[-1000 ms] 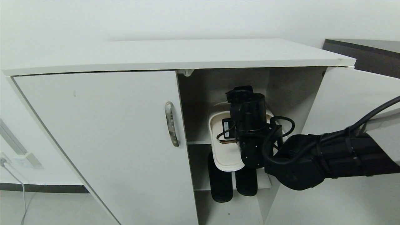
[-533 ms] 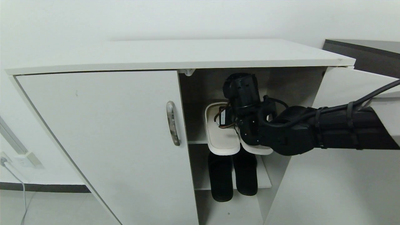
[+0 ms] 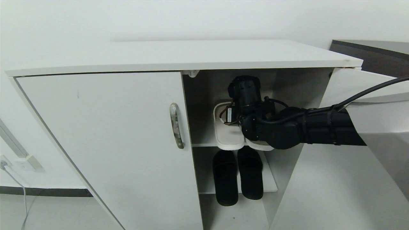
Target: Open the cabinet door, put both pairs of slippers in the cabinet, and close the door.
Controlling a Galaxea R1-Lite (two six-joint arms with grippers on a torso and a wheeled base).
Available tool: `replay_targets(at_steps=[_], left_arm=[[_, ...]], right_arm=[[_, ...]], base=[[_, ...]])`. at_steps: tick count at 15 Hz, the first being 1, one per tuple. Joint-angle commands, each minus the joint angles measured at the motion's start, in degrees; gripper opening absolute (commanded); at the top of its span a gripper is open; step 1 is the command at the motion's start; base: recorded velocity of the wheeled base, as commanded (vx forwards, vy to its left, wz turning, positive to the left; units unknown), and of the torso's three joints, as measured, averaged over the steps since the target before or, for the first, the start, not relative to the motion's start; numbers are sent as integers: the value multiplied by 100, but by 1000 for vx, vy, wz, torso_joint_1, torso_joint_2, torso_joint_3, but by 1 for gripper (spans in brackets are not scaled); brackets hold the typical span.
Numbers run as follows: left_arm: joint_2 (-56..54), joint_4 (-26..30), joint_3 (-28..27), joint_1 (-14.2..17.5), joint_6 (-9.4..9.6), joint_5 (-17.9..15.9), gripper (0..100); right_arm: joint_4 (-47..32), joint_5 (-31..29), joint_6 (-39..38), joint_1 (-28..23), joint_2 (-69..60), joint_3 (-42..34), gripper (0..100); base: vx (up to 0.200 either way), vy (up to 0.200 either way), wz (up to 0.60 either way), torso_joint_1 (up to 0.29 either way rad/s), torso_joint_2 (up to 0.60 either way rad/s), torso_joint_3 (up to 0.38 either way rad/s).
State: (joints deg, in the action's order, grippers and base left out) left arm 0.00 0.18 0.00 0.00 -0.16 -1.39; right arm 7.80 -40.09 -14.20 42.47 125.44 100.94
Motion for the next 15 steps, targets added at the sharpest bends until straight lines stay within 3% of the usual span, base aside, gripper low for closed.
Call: replay_targets(at_steps=[1,5,6,10,15], left_arm=[[0,-1,-9,0,-2,7,0],[0,-1,0,0,-11,34,0],[0,-1,0,0,-11,34,0],[0,-1,0,0,-11,42,0],[0,-1,0,0,-11,34,0]], right_arm=[[11,2,5,-46,112,75,0],[2,2,49,-81,191,172,0],[2,2,49,-90,200,172,100],[-24,-16,40,-64,121,66,100],[20,-174,-30,235,-811,-1111,100]], base=[[0,0,0,0,0,0],[0,0,0,0,0,0],[0,0,0,0,0,0],[0,0,0,0,0,0],[0,0,0,0,0,0]])
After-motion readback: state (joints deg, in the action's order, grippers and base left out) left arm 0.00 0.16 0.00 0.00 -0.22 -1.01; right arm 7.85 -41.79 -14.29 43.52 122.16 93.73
